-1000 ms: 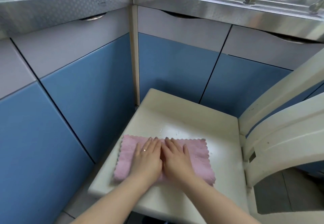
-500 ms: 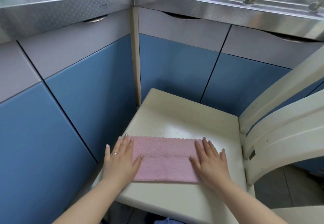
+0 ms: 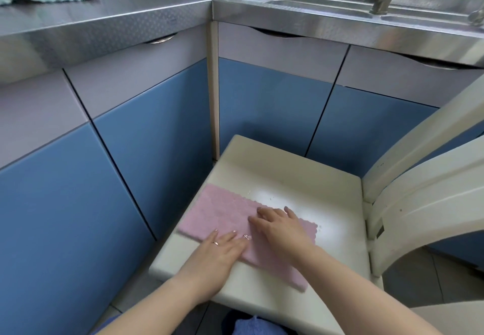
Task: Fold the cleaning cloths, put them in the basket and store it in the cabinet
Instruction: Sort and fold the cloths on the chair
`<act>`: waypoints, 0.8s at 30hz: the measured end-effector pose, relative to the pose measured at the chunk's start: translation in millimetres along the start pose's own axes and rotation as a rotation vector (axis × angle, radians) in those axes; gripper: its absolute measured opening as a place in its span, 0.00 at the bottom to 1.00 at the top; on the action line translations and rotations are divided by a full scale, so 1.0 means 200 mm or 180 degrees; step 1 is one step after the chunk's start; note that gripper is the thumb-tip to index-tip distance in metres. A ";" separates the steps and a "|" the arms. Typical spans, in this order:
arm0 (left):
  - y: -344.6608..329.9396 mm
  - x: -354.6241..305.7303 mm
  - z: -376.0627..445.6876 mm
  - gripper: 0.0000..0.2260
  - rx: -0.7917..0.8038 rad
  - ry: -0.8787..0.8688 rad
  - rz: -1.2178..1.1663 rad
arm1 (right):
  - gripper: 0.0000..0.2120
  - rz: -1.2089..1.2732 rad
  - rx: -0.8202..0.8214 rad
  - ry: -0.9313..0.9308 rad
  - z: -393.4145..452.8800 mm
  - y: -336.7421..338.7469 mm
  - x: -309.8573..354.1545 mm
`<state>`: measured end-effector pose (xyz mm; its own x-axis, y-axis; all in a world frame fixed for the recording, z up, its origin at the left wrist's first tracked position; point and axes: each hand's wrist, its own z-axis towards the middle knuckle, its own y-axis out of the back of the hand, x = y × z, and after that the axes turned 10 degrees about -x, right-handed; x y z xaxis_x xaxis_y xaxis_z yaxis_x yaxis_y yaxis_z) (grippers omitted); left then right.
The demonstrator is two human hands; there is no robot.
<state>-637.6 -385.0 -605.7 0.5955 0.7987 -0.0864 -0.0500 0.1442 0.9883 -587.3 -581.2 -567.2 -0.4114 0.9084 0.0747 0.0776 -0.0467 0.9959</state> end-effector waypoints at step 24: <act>0.06 0.30 -0.31 0.44 0.0237 -0.0667 0.0636 | 0.37 0.0209 0.0406 0.0330 -0.40 -0.07 0.14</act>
<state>-652.8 -298.7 -607.8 0.7327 0.6678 0.1311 -0.1286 -0.0533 0.9903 -673.2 -588.6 -575.7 -0.4925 0.8571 0.1509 0.2194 -0.0456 0.9746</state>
